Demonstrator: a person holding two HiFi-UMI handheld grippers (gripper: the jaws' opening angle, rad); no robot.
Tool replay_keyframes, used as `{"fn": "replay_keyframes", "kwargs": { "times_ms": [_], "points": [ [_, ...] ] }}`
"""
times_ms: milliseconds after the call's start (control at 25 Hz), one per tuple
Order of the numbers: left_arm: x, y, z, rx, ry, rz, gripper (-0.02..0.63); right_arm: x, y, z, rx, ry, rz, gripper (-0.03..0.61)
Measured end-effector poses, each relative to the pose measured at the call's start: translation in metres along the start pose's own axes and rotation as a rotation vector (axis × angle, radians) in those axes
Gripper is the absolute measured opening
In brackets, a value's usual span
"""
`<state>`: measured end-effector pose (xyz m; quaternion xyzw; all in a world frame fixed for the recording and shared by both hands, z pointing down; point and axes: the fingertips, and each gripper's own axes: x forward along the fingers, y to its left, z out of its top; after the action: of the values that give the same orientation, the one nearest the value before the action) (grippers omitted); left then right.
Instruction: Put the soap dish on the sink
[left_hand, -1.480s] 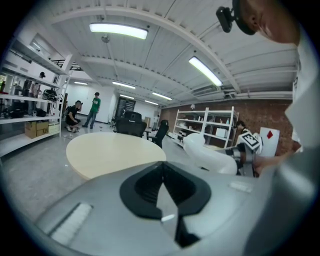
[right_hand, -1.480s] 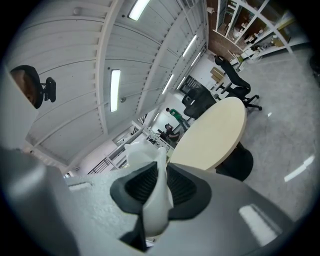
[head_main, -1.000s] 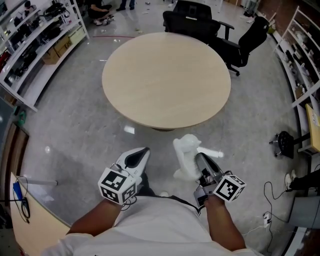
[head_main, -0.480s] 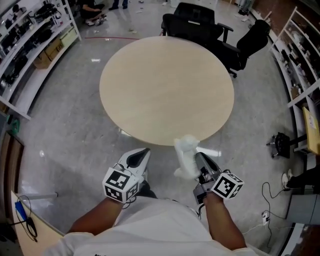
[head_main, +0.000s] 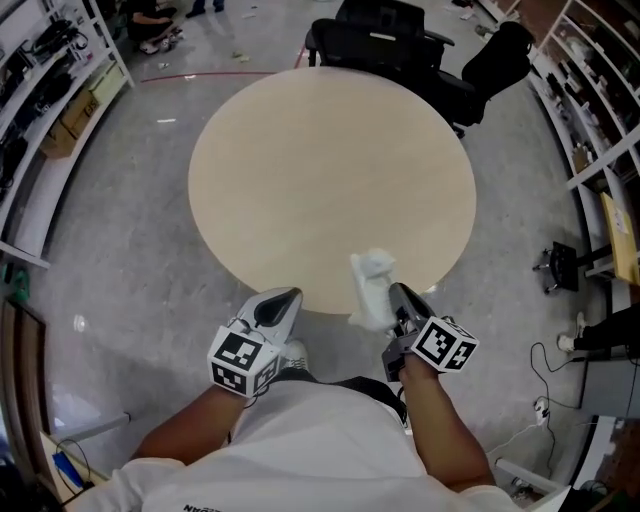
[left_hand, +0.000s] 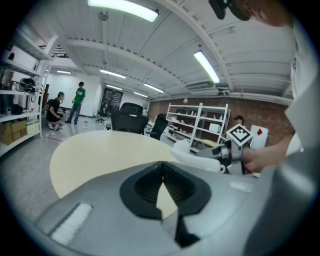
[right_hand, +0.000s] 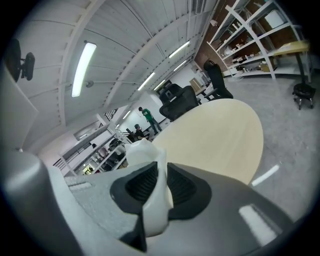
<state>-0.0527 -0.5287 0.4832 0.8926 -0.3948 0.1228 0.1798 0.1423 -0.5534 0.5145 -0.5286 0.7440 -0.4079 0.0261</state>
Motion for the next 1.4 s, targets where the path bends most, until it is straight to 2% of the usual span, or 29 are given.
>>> {"fn": "replay_keyframes", "kwargs": {
  "times_ms": [200, 320, 400, 560, 920, 1240, 1400],
  "points": [
    [0.008, 0.024, -0.004, -0.014, 0.035, -0.014, 0.008, 0.049, -0.021, -0.012, -0.014, 0.04, -0.132, 0.064],
    [0.012, 0.025, -0.008, -0.037, 0.054, -0.026, 0.008, 0.075, -0.032, -0.021, -0.058, 0.093, -0.193, 0.064],
    [0.017, 0.021, -0.01, -0.045, 0.063, -0.033, 0.008, 0.087, -0.044, -0.026, -0.041, 0.122, -0.231, 0.064],
    [0.024, 0.027, -0.013, -0.074, 0.064, -0.009, 0.008, 0.112, -0.065, -0.036, -0.01, 0.166, -0.288, 0.064],
    [0.025, 0.037, -0.018, -0.111, 0.09, 0.028, 0.008, 0.15, -0.077, -0.051, -0.031, 0.239, -0.402, 0.066],
    [0.028, 0.045, -0.022, -0.138, 0.101, 0.041, 0.008, 0.156, -0.073, -0.056, -0.021, 0.242, -0.422, 0.067],
    [0.032, 0.048, -0.022, -0.141, 0.106, 0.037, 0.008, 0.156, -0.066, -0.049, -0.008, 0.244, -0.38, 0.14]
  ]
}}
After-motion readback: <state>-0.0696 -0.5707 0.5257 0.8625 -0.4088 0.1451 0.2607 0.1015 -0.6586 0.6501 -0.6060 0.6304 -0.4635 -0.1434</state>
